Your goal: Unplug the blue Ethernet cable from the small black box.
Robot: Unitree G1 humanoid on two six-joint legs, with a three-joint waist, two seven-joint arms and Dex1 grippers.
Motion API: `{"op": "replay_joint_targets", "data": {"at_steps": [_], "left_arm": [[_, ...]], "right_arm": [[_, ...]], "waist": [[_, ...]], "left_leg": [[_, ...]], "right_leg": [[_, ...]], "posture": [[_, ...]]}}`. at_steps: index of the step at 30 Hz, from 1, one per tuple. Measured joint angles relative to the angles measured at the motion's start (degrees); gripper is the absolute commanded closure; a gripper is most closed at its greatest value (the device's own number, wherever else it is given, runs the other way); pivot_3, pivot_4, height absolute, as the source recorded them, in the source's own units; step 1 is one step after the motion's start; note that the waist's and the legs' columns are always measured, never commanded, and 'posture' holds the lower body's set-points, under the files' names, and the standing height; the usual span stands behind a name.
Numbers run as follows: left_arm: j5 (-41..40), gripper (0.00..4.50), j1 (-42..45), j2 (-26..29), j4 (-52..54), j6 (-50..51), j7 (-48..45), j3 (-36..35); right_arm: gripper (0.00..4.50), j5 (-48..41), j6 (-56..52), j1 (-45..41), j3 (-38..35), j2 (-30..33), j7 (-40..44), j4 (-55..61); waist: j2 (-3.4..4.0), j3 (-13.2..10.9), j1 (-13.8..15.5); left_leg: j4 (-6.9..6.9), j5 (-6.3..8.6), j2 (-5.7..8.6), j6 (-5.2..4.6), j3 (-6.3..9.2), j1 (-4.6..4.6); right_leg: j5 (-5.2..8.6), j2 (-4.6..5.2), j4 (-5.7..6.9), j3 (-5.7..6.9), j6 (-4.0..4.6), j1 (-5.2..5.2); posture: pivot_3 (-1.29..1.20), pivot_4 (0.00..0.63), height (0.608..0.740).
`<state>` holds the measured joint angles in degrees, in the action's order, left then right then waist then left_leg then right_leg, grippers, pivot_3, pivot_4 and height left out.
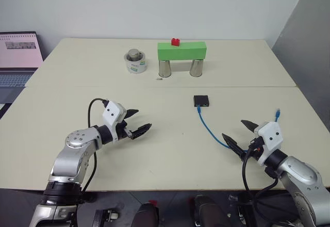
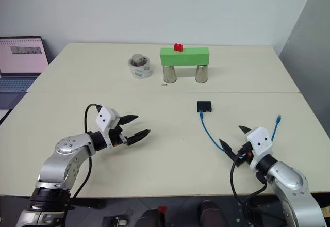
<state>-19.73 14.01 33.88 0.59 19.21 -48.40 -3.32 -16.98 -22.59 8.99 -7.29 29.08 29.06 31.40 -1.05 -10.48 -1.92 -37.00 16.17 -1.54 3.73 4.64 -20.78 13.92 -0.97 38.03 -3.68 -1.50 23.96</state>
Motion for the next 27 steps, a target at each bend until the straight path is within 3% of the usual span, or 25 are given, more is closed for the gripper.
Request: {"op": "replay_joint_targets", "data": {"at_steps": [16,27], "left_arm": [[2.06,0.00,-0.19,0.43,0.80,-1.83,0.30,0.23],[1.45,0.00,2.12,1.11,-0.66,-5.11,-6.28,1.18]], "right_arm": [[0.03,1.28,0.41,-1.19,2.61,-0.47,0.51,-0.22],[0.03,13.61,-4.45,-17.82,15.79,-12.06,-11.56,-12.51]], "waist": [[0.00,0.00,-0.03],[-0.01,-0.01,-0.11]], "left_leg": [[0.00,0.00,0.00,0.00,-0.03,0.00],[0.01,0.00,-0.01,0.00,-0.05,-0.07]], "right_leg": [[0.00,0.00,0.02,-0.04,0.00,0.03],[-0.02,-0.01,0.05,-0.05,-0.01,0.14]], "posture": [[0.00,0.150,0.740],[0.00,0.150,0.740]]}}
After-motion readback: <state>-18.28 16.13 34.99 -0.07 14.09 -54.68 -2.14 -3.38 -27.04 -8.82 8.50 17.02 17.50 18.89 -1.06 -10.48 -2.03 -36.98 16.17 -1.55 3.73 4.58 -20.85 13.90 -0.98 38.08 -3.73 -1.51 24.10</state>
